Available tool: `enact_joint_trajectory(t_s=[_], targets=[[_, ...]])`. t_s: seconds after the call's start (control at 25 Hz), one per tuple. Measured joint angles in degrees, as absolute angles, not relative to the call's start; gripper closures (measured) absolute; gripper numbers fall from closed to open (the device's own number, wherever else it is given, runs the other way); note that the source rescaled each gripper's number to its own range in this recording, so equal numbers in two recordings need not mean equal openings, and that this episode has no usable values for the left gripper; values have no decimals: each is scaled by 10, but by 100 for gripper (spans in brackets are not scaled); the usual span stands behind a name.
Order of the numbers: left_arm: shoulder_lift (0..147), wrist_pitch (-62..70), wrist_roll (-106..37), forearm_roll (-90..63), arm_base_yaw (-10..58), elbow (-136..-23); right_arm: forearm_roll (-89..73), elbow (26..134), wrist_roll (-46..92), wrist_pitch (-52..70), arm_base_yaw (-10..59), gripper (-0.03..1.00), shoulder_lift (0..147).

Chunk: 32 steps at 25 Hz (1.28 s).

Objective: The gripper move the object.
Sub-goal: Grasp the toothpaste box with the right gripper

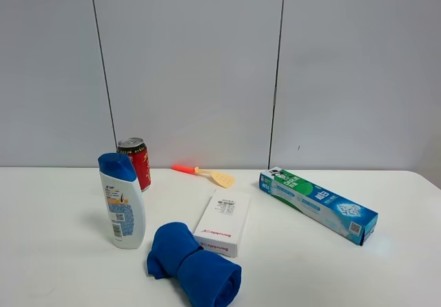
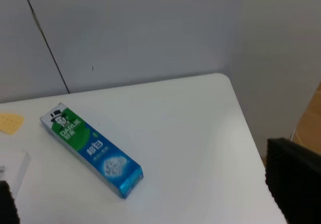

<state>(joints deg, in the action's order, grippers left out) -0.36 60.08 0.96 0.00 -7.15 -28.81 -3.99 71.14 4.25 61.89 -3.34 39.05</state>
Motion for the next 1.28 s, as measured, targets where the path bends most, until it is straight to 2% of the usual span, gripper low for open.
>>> enact_joint_trajectory(t_s=[0.2,0.48,1.04,1.28], targets=[[-4,601,10,0,-71,-288,-89,811,47,619,-33,-3,518],[-4,601,10,0,-71,-288,-106,893,100,625,-33,-3,677],[-4,601,10,0,-71,-288,-125,902,284,573,-33,-3,907],[-4,601,10,0,-71,-288,-207,902,346,541,-33,-3,988]])
